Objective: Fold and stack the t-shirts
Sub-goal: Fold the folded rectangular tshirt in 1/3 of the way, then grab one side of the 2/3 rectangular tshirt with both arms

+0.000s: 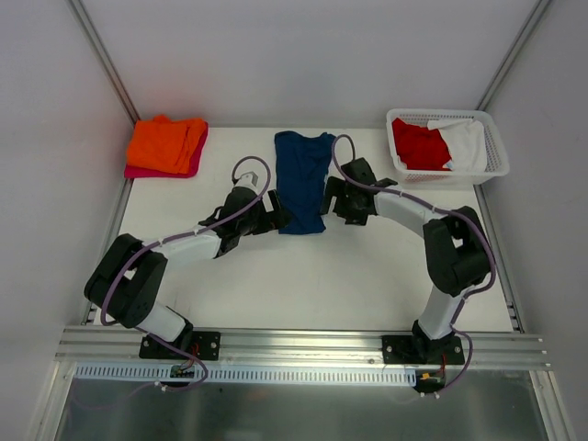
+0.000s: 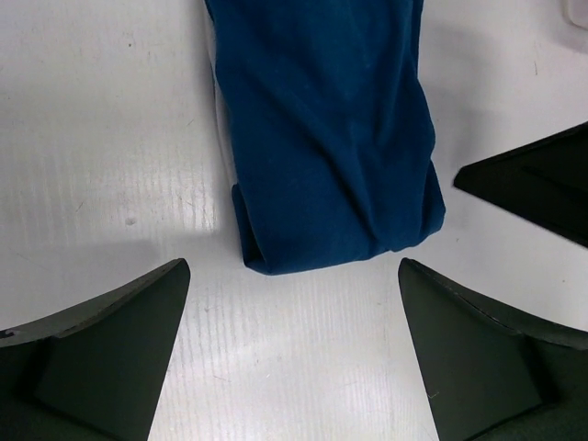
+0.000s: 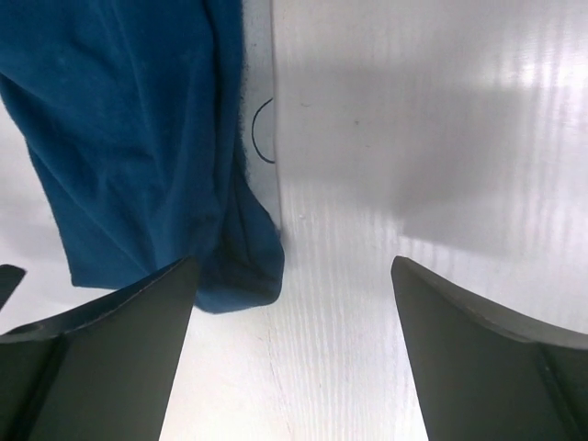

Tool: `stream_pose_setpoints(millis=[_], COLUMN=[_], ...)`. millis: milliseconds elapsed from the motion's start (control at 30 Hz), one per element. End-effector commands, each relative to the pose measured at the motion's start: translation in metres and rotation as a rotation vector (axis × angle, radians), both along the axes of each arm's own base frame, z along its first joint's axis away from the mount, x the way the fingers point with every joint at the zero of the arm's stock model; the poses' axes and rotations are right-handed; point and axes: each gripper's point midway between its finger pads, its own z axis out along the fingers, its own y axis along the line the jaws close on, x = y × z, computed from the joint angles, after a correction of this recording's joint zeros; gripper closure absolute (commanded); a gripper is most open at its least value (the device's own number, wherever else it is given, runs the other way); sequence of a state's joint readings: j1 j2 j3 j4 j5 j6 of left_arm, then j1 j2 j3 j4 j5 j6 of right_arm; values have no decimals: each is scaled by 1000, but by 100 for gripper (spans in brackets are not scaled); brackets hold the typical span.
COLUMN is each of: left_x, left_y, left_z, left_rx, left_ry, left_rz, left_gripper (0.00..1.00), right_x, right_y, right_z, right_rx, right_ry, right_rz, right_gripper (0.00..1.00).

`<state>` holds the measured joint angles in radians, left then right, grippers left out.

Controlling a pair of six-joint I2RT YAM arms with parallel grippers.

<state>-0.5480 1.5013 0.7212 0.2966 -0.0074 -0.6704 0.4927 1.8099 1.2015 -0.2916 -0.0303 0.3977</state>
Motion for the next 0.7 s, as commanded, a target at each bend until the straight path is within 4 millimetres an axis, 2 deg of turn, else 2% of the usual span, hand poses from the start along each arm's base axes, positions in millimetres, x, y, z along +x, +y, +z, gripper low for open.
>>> stream_pose_setpoints(millis=[0,33,200,533,667], left_x=[6,6,6,6,5], left_y=[-2,-2,-11,-11,-12], left_z=[18,16,16,12,7], left_rx=[-61,-62,-94,-86,-95], left_ry=[-49,-46,-30,-28,-19], left_rz=[18,22,-9,-10,-13], left_gripper=[1,1,1,1,1], right_x=[9,16,20,0,-11], right_y=[-16,-16,-13,6,29], right_z=[37,45,52,20,4], right_rx=[4,11,14,77,83], right_ry=[-82,-99,-90,-39,-10], right_rz=[-25,-27,-20,-27,9], right_gripper=[9,9,9,9,9])
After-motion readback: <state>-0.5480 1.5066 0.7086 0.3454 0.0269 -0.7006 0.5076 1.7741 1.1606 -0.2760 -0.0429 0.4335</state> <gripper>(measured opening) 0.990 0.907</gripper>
